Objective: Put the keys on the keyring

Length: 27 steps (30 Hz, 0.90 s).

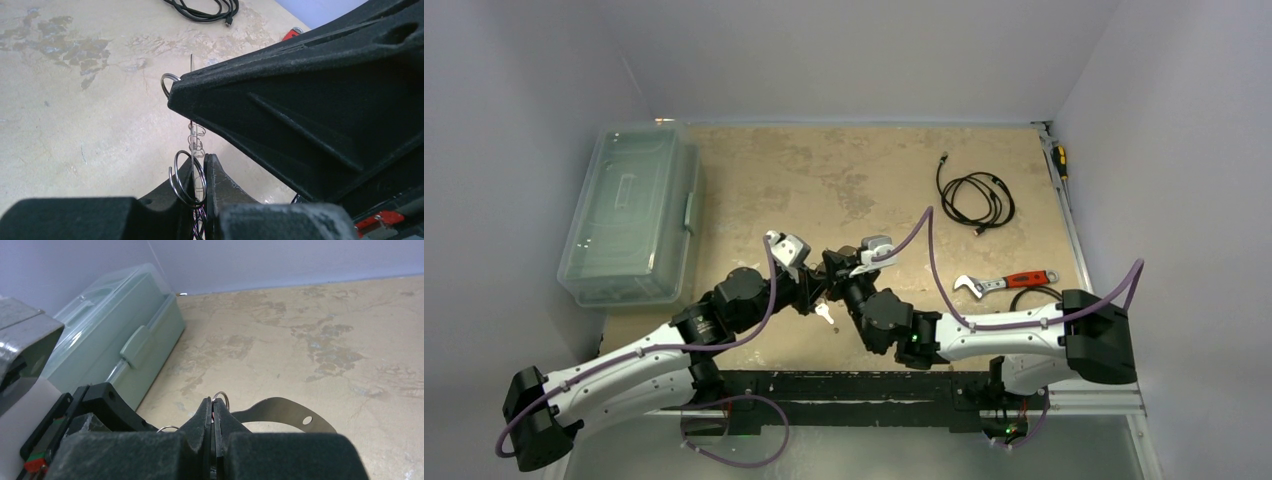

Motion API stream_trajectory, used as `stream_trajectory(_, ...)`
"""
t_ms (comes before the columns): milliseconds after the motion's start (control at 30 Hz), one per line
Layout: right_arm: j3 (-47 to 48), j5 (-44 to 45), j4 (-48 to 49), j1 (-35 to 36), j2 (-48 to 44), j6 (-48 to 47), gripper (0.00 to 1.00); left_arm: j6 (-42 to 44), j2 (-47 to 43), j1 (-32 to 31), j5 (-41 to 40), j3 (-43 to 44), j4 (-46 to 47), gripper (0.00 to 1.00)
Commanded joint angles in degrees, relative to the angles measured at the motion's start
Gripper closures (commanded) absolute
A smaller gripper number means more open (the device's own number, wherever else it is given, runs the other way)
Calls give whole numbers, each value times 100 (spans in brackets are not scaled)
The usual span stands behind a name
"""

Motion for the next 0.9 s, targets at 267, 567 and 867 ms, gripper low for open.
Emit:
stream_trajectory(267,-755,-1446,1008,13,-775,-1031,100,6,-342,-72,106,978,-763,100)
stream_trajectory(567,-960,-1934,884,13,-1215,-989,100,-135,-434,-73,79,935,-727,100)
stream_trajectory(867,-1079,-2250,702,13,-1553,-985,100,-95,-495,-72,41,926,-694,100)
